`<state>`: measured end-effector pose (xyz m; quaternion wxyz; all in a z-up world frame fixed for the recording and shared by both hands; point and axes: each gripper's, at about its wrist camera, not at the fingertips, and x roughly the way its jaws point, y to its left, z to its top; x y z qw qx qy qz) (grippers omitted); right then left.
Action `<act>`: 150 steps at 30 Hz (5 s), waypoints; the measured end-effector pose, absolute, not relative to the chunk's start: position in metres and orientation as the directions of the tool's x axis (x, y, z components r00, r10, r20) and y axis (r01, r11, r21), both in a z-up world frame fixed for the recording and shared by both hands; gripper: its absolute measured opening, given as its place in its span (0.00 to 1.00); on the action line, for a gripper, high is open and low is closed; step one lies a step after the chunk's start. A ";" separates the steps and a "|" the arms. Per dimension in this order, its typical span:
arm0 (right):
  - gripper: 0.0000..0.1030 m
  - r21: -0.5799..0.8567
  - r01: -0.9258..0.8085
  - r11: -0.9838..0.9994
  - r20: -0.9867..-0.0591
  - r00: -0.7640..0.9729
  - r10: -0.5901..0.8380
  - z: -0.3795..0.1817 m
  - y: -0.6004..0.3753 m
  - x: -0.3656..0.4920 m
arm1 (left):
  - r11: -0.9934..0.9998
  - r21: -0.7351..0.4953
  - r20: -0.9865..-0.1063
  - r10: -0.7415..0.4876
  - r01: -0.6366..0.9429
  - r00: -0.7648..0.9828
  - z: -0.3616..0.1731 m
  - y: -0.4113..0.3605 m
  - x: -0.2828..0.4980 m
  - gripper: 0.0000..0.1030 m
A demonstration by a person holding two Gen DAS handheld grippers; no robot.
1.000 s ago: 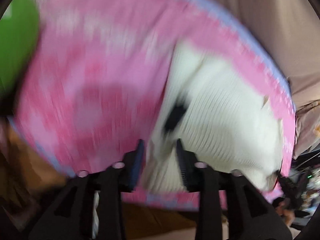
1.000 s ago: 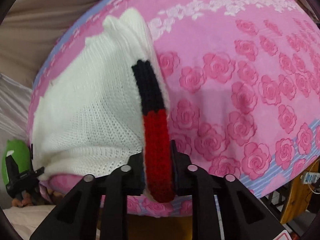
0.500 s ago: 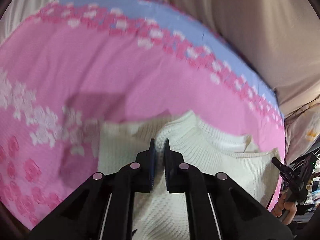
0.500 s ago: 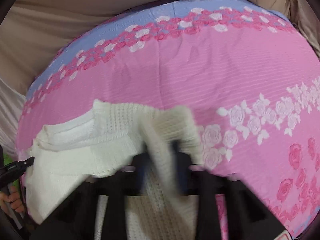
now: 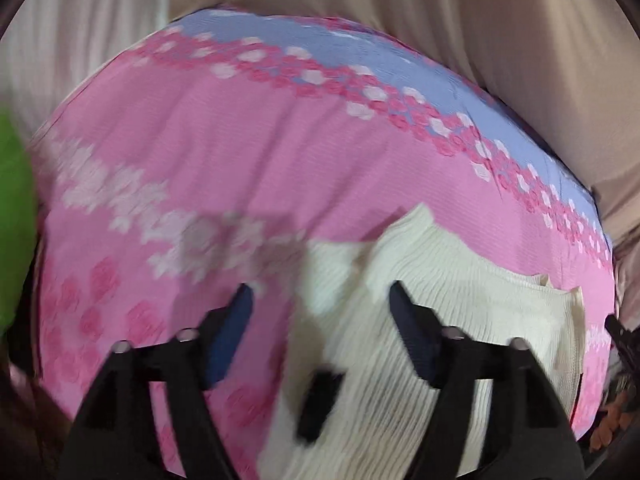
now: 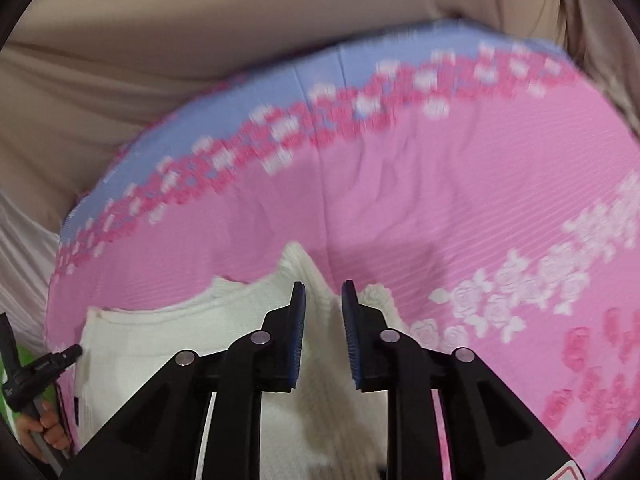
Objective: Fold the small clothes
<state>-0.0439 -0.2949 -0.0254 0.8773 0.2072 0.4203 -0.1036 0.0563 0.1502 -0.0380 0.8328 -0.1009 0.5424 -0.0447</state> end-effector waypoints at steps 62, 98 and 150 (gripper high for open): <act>0.21 0.586 0.211 0.783 -0.726 0.566 0.391 -0.037 -0.282 -0.074 | 0.616 -0.051 -0.880 -0.399 0.786 0.256 -0.041 -0.085 -0.131 0.69; 0.13 0.686 0.200 0.699 -0.630 0.645 0.433 -0.026 -0.301 -0.210 | 0.743 -0.264 -0.959 -0.272 0.615 -0.083 -0.086 -0.070 -0.074 0.20; 0.13 0.278 0.341 0.898 -0.877 0.472 0.092 -0.031 -0.256 -0.155 | 0.805 -0.098 -0.949 -0.253 0.586 0.188 -0.035 -0.092 -0.029 0.72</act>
